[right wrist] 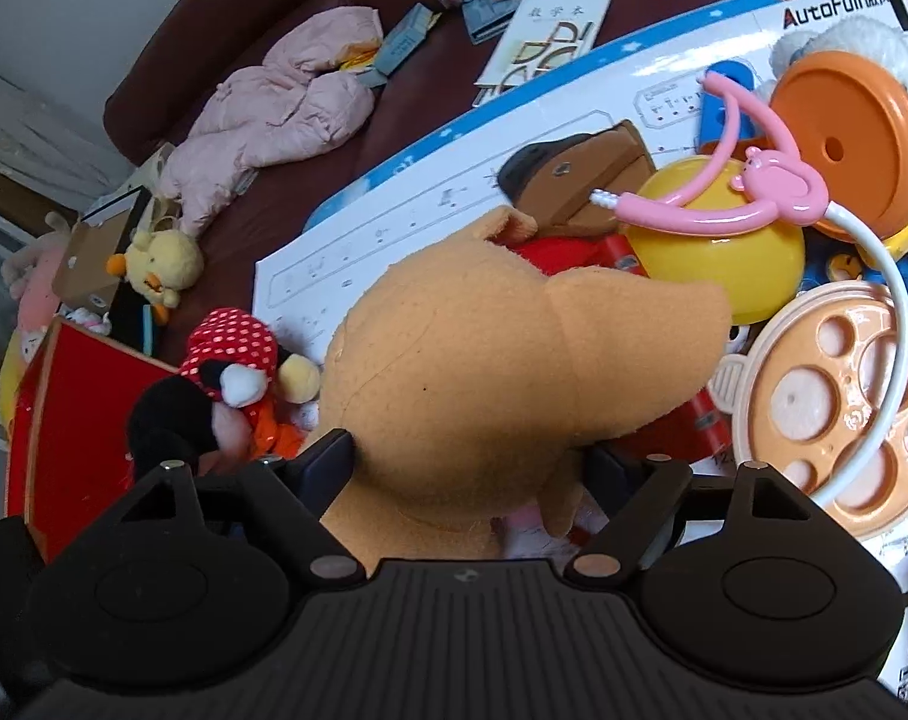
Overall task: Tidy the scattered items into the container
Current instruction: 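Grip the tan plush dog with the right tool while the left tool grips its body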
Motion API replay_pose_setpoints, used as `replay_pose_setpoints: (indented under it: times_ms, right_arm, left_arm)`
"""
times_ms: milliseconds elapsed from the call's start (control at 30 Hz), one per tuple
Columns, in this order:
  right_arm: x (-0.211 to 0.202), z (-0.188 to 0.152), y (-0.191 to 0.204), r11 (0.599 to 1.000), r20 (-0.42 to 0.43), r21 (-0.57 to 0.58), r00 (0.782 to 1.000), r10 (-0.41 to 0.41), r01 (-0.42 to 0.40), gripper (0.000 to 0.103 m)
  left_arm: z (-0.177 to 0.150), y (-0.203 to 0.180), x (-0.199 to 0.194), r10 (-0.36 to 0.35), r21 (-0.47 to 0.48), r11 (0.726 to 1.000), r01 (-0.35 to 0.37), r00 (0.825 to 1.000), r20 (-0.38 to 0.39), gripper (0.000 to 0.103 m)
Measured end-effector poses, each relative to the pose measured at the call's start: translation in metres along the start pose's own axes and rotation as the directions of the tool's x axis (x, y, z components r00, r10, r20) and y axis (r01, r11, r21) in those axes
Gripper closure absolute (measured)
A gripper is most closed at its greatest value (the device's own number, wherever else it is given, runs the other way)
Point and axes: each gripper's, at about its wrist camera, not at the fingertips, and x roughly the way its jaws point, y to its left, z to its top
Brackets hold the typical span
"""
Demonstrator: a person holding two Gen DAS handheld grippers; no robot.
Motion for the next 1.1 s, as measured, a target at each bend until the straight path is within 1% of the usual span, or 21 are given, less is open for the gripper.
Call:
replay_pose_setpoints:
  times_ms: [100,167,267,300,367,433,500,533,667,767,800,867,900,933,1000,1100]
  right_arm:
    - [-0.01,-0.004,0.013,0.999,-0.002,-0.021,1.0,0.03,-0.031,0.02]
    - [-0.015,-0.008,0.024,0.998,-0.01,-0.047,0.999,0.042,-0.043,0.02]
    - [-0.021,-0.015,0.04,0.995,-0.035,-0.08,0.997,0.065,-0.067,0.019]
    - [-0.023,-0.017,0.044,0.993,-0.042,-0.09,0.996,0.075,-0.078,0.019]
    - [-0.025,-0.023,0.054,0.989,-0.059,-0.116,0.994,0.089,-0.095,0.019]
    - [-0.026,-0.029,0.063,0.985,-0.072,-0.14,0.993,0.097,-0.106,0.019]
    - [-0.026,-0.035,0.071,0.982,-0.08,-0.16,0.993,0.09,-0.102,0.019]
    - [-0.026,-0.038,0.075,0.98,-0.083,-0.171,0.992,0.09,-0.103,0.019]
    - [-0.029,-0.048,0.092,0.97,-0.096,-0.204,0.989,0.116,-0.134,0.021]
    - [-0.028,-0.054,0.105,0.96,-0.092,-0.251,0.99,0.104,-0.124,0.022]
    - [-0.027,-0.056,0.108,0.959,-0.092,-0.256,0.991,0.099,-0.12,0.022]
    - [-0.023,-0.058,0.11,0.962,-0.102,-0.245,0.99,0.099,-0.122,0.022]
    - [-0.022,-0.06,0.111,0.962,-0.107,-0.245,0.989,0.098,-0.122,0.022]
    - [-0.021,-0.062,0.112,0.961,-0.109,-0.252,0.99,0.091,-0.116,0.022]
    - [-0.02,-0.064,0.112,0.959,-0.104,-0.264,0.992,0.073,-0.098,0.022]
    - [-0.019,-0.062,0.107,0.965,-0.083,-0.255,0.996,0.041,-0.061,0.023]
  left_arm:
    - [-0.011,0.014,-0.01,-0.066,-0.085,0.994,0.064,0.998,-0.015,0.017]
    - [-0.022,0.024,-0.019,-0.116,-0.149,0.982,0.113,0.993,-0.017,0.017]
    - [-0.04,0.039,-0.03,-0.19,-0.233,0.956,0.181,0.982,-0.017,0.017]
    - [-0.047,0.045,-0.033,-0.216,-0.267,0.942,0.204,0.976,-0.018,0.017]
    - [-0.06,0.052,-0.036,-0.242,-0.312,0.923,0.225,0.97,-0.016,0.016]
    - [-0.071,0.054,-0.041,-0.228,-0.334,0.919,0.21,0.973,-0.017,0.015]
    - [-0.077,0.053,-0.045,-0.202,-0.334,0.924,0.185,0.979,-0.017,0.012]
    - [-0.081,0.052,-0.048,-0.188,-0.33,0.928,0.174,0.982,-0.012,0.008]
    - [-0.086,0.041,-0.063,-0.106,-0.263,0.958,0.109,0.994,0.026,0.007]
    - [-0.086,0.031,-0.068,-0.042,-0.198,0.979,0.051,0.998,0.048,0.009]
    - [-0.087,0.028,-0.066,-0.013,-0.185,0.983,0.022,0.999,0.048,0.009]
    - [-0.089,0.028,-0.061,0.007,-0.184,0.983,0.0,0.999,0.038,0.009]
    - [-0.091,0.029,-0.058,0.006,-0.192,0.981,0.001,0.999,0.034,0.011]
    - [-0.093,0.031,-0.058,0.003,-0.193,0.981,0.003,0.999,0.034,0.02]
    - [-0.095,0.033,-0.058,0.015,-0.19,0.982,-0.006,0.999,0.044,0.025]
    - [-0.094,0.045,-0.056,0.014,-0.241,0.97,-0.005,0.999,0.035,0.032]
